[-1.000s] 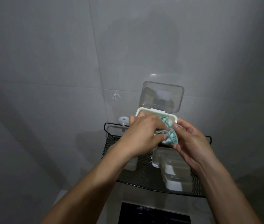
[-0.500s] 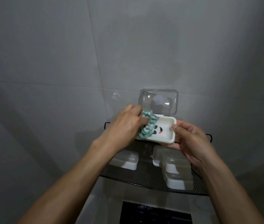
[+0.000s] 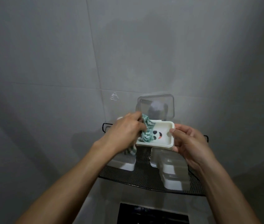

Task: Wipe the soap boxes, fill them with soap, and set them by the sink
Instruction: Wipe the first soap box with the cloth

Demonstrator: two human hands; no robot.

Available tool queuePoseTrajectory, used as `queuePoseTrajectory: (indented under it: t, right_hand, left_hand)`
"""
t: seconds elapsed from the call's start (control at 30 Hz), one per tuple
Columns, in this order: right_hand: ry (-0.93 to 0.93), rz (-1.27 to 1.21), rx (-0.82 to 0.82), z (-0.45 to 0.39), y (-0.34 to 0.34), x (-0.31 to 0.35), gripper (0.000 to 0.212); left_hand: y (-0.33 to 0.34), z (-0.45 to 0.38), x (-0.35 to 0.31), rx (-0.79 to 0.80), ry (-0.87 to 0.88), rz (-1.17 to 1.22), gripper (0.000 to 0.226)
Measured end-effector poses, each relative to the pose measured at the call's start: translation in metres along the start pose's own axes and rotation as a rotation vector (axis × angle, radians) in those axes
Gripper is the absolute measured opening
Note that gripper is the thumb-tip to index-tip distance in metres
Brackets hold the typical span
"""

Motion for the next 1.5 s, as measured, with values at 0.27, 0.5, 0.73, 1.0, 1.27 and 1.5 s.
queuePoseTrajectory:
  t: [0.27,0.5,0.73,1.0,1.27,1.5]
  right_hand:
    - [-0.044,0.073,0.092,0.001,-0.001,0.006,0.068]
    - [0.009,0.058,0.106,0.003,-0.002,0.006,0.060]
    - [0.022,0.077,0.048,0.005,-0.009,0.006,0.039]
    - [0.024,0.099,0.126,-0.001,0.000,0.004,0.039]
    - [0.020,0.125,0.027,0.001,-0.012,0.006,0.041]
    - [0.029,0.243,-0.085,0.003,-0.023,0.002,0.030]
  left_hand:
    - [-0.039,0.006,0.004,-0.472,-0.180,0.307,0.020]
    - [-0.038,0.007,0.012,-0.505,-0.264,0.417,0.018]
    - [-0.023,0.021,0.015,-0.409,-0.147,0.346,0.019]
    - [0.015,0.004,-0.019,-0.092,0.114,0.171,0.026]
    - [0.025,-0.006,-0.005,0.017,-0.030,0.063,0.026]
    - [0.036,0.013,0.032,0.182,-0.053,0.187,0.019]
Point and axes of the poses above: each hand's wrist, its own z-axis away from the middle knuckle, its own y-axis out of the palm, x = y × z, the point moved 1 cm from there along -z, towards the middle knuckle, and after that the axes turned 15 degrees about x, right-handed, at the moved point
